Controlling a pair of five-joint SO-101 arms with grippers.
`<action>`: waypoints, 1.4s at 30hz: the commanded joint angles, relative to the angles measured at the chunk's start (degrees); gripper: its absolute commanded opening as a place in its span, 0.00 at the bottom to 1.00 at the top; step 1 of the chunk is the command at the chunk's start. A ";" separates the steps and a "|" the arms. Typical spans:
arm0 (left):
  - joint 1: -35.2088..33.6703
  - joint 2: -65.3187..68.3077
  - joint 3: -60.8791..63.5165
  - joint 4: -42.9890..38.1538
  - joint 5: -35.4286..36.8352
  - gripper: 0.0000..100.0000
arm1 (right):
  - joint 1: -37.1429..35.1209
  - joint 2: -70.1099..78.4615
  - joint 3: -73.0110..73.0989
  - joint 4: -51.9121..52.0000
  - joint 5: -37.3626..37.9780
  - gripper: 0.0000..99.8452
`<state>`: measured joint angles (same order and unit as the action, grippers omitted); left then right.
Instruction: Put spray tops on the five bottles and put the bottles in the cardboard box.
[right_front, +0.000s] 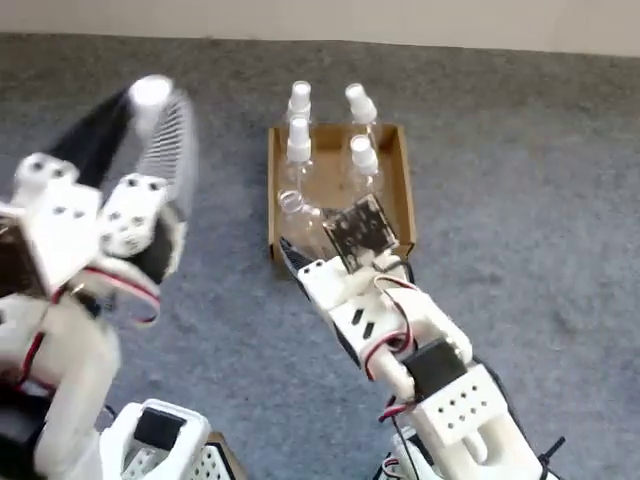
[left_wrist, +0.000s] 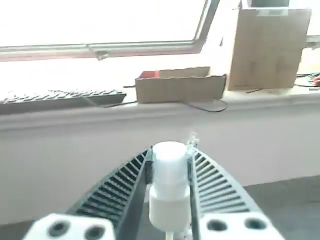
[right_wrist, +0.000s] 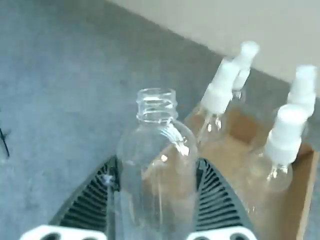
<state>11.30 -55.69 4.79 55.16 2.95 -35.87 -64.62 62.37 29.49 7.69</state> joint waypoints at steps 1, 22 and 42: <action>8.92 5.05 -2.59 -5.10 0.62 0.08 | -0.66 -11.30 9.63 -11.74 -3.78 0.00; 20.09 18.95 -0.13 -15.38 0.70 0.08 | -0.57 -31.60 23.69 -8.13 -3.96 0.00; 16.31 -0.04 25.27 -15.21 0.35 0.08 | -0.40 -40.40 24.13 -8.04 -4.22 0.00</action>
<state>30.37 -49.45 25.10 41.36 3.12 -36.13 -103.56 86.90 21.41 4.26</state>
